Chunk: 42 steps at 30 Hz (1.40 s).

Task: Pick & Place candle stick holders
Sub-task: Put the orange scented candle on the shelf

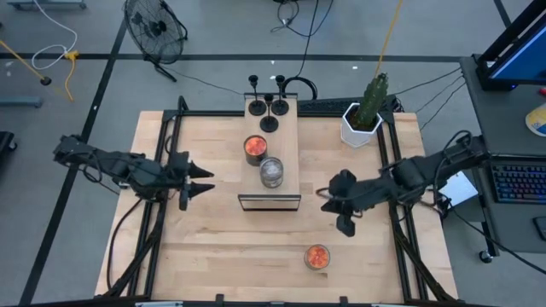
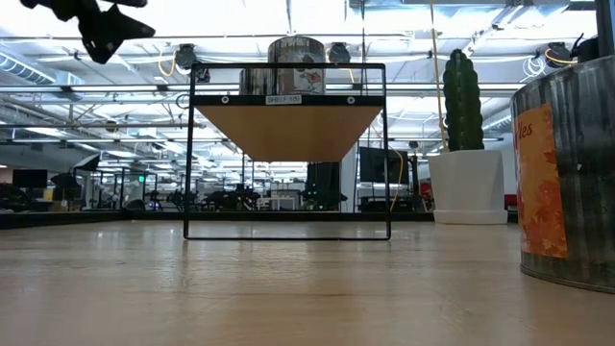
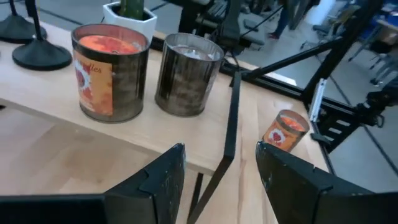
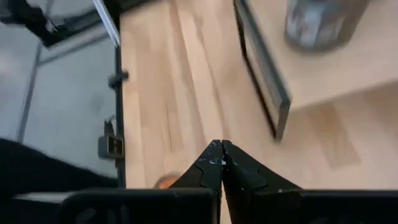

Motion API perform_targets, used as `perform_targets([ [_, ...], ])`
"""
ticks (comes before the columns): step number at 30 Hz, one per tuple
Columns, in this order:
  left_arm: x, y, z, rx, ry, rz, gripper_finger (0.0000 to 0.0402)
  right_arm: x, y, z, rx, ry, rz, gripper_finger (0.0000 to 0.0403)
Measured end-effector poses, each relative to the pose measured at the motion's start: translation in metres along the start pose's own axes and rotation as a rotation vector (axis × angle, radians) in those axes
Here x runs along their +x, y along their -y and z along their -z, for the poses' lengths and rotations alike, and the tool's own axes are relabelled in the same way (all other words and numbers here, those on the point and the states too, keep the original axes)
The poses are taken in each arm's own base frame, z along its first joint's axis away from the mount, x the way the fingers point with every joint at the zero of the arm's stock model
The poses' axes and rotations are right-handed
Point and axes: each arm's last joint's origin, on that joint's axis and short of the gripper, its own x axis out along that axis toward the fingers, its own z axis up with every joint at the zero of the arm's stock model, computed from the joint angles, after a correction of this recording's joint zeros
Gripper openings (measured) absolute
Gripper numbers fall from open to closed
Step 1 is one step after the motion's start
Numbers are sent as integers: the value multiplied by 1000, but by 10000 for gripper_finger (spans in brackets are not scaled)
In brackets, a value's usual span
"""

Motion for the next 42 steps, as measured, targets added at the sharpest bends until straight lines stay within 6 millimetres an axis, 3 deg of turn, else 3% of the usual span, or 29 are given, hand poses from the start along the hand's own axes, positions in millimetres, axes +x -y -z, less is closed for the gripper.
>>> perform_targets([
  [15,-18,-25,41,4,63,112,202,40,-15,12,215,-206,1,0],
  [26,-20,-40,71,-11,92,144,202,40,-10,22,412,-349,63,0],
  [35,-20,-41,75,2,98,150,202,51,-9,28,422,-360,18,0],
  [42,-20,-41,75,-91,91,154,202,69,-5,38,438,-335,-21,0],
])
